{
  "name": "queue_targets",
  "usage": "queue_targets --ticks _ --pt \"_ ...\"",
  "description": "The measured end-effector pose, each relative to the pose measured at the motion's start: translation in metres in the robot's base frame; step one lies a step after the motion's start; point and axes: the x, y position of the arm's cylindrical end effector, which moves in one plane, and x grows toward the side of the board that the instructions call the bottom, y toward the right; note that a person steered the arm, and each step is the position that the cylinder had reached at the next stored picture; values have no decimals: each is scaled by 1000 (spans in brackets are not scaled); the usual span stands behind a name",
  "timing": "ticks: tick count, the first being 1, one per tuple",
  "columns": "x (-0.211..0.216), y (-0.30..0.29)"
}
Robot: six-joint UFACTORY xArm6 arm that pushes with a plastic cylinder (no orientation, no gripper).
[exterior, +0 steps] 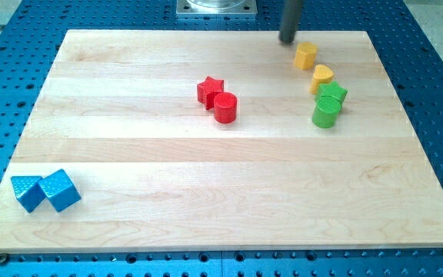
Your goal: Push the hexagon above the heart
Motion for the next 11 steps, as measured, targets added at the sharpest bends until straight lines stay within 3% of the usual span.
queue_targets --ticks 1,2,4,5,6,7,9,11 --pt "47 -14" --pt "56 47" --pt "36 79" --pt "17 109" --pt "27 163" --pt "37 159" --pt "40 84" --pt "34 83"
